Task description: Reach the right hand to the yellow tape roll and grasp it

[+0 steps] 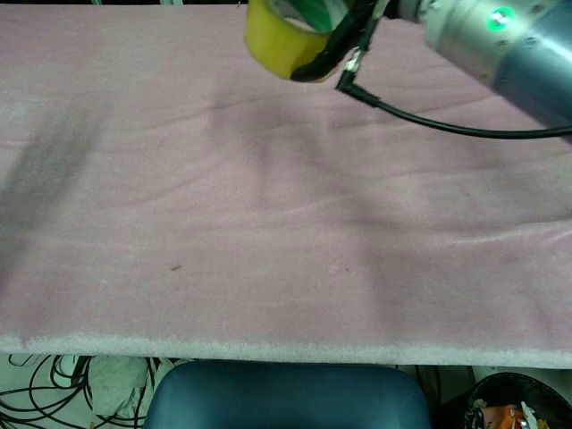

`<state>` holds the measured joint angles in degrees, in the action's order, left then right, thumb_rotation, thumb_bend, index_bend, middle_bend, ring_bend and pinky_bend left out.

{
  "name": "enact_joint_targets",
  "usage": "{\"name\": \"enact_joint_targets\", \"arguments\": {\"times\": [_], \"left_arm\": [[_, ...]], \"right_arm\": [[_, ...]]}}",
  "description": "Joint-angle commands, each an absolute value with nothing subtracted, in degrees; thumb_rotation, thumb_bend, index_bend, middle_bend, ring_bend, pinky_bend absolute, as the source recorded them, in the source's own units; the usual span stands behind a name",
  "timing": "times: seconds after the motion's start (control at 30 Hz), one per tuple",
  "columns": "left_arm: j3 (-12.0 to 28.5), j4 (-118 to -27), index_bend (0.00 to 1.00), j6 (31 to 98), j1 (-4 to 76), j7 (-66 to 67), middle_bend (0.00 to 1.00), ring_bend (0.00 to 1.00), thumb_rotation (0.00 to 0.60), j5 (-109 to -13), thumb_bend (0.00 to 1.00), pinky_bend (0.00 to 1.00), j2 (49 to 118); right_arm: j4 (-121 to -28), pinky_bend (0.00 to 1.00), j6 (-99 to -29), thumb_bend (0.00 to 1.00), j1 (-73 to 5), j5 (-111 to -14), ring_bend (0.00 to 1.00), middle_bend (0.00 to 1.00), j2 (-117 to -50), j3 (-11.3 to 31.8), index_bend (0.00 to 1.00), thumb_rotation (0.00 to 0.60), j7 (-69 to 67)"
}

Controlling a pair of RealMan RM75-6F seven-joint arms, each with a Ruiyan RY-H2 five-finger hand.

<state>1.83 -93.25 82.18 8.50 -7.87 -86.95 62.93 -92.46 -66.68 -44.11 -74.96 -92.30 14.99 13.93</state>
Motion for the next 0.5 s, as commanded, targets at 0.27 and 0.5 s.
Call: {"name": "enact_joint_targets", "arguments": {"times": [0.27, 0.5], "left_arm": [[1.5, -92.9, 0.00, 83.0, 8.1, -6.8, 0.00, 0.00, 0.600, -87.8, 0.00, 0.00, 63.4], [1.4, -92.9, 0.00, 83.6, 7.8, -7.0, 0.00, 0.00, 0.600, -88.2, 0.00, 0.00, 63.4]], "right_arm": [[-108.5, 0.74, -84.4, 0.56, -25.4, -88.8, 0.65, 0.65, -77.6, 0.2, 0.80, 0.600, 4.4], [-108.2, 0.74, -85.9, 0.56, -22.7, -93.8, 0.65, 0.65, -76.5, -2.4, 0.80, 0.600, 1.9]]}}
